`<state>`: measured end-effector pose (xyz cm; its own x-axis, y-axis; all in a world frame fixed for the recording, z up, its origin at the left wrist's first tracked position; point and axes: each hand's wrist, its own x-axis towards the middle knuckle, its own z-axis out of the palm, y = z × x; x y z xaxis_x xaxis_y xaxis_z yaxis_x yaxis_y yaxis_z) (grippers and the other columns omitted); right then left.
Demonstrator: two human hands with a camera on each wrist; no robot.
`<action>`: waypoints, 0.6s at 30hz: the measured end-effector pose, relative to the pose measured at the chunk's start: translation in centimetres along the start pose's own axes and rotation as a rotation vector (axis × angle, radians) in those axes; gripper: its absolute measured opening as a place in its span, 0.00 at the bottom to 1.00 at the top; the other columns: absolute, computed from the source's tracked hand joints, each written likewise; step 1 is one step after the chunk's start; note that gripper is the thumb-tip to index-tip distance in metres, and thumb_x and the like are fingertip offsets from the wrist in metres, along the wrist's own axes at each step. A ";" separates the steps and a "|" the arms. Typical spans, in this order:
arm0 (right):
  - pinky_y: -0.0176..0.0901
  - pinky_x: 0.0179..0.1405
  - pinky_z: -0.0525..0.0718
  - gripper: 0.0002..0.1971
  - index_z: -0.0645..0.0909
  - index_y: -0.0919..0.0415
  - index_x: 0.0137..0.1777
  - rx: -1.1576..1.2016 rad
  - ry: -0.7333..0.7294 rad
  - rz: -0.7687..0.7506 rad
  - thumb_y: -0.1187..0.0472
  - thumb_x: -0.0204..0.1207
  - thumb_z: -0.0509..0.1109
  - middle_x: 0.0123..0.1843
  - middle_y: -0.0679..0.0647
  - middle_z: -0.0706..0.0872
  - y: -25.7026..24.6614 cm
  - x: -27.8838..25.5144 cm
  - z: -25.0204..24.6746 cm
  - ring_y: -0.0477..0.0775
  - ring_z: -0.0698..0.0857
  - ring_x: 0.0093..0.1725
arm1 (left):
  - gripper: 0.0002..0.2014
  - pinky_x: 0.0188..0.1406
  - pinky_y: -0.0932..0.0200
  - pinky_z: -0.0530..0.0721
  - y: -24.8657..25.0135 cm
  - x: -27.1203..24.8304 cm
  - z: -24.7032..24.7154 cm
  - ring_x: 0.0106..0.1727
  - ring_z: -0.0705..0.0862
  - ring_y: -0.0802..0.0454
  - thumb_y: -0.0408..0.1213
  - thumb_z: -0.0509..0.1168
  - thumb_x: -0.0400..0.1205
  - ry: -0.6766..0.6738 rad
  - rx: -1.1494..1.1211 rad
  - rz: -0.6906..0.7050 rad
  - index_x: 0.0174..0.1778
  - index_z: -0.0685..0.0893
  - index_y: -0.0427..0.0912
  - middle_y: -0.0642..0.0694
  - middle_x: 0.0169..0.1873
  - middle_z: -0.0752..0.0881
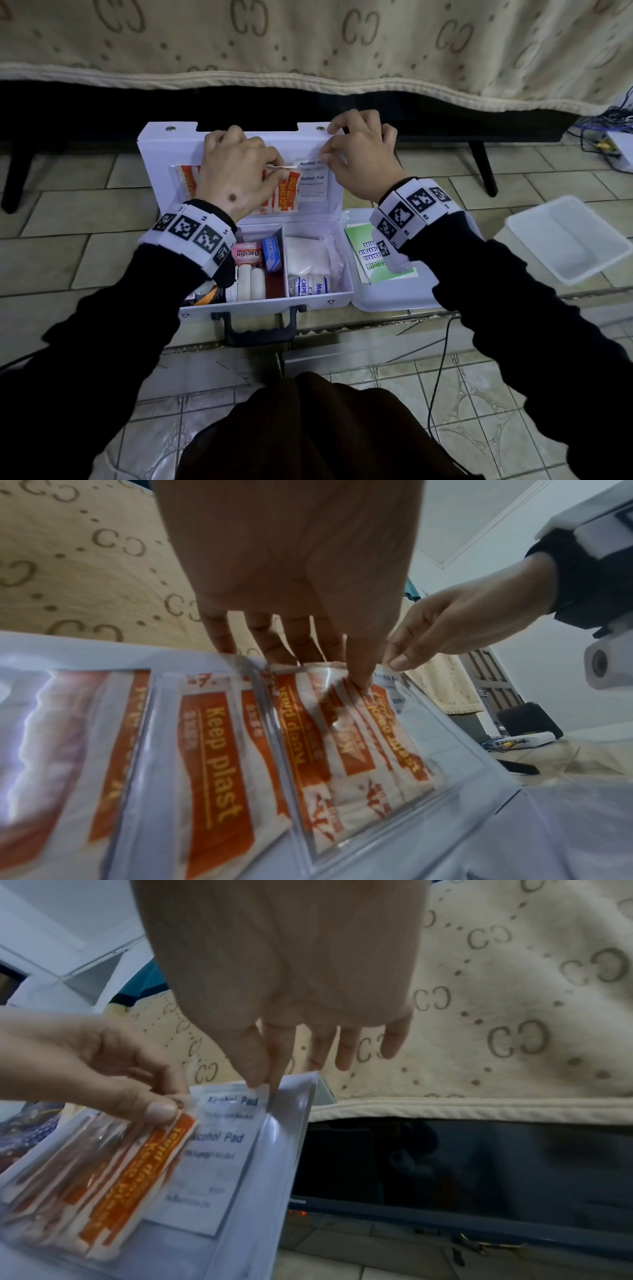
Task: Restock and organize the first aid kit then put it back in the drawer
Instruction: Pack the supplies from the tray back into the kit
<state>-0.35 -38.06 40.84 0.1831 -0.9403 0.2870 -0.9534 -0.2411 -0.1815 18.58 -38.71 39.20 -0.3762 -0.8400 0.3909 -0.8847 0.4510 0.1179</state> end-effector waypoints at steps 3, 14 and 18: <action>0.53 0.68 0.57 0.12 0.84 0.53 0.56 0.045 -0.070 0.020 0.51 0.78 0.65 0.71 0.49 0.69 0.4 -0.2 -0.3 0.55 0.60 0.74 | 0.16 0.63 0.47 0.62 -0.1 0.1 0.1 0.59 0.73 0.42 0.53 0.60 0.82 0.001 -0.007 0.004 0.54 0.87 0.47 0.46 0.52 0.87; 0.56 0.70 0.54 0.19 0.84 0.50 0.56 -0.064 0.054 -0.021 0.48 0.65 0.76 0.74 0.51 0.69 0.6 -0.6 1.5 0.58 0.59 0.78 | 0.17 0.63 0.47 0.62 -0.1 0.1 0.1 0.58 0.73 0.41 0.53 0.60 0.82 0.007 -0.016 0.009 0.54 0.87 0.47 0.45 0.51 0.87; 0.59 0.72 0.53 0.19 0.84 0.48 0.58 -0.123 0.012 -0.069 0.46 0.67 0.74 0.75 0.51 0.68 0.7 -0.3 0.9 0.58 0.58 0.78 | 0.16 0.63 0.46 0.62 -0.2 0.1 0.2 0.58 0.73 0.41 0.53 0.61 0.82 0.010 -0.020 0.014 0.53 0.88 0.47 0.45 0.50 0.87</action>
<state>-0.88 -38.17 39.76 0.2475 -0.9192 0.3063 -0.9609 -0.2733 -0.0439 18.67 -38.95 39.07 -0.3851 -0.8307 0.4021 -0.8737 0.4684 0.1310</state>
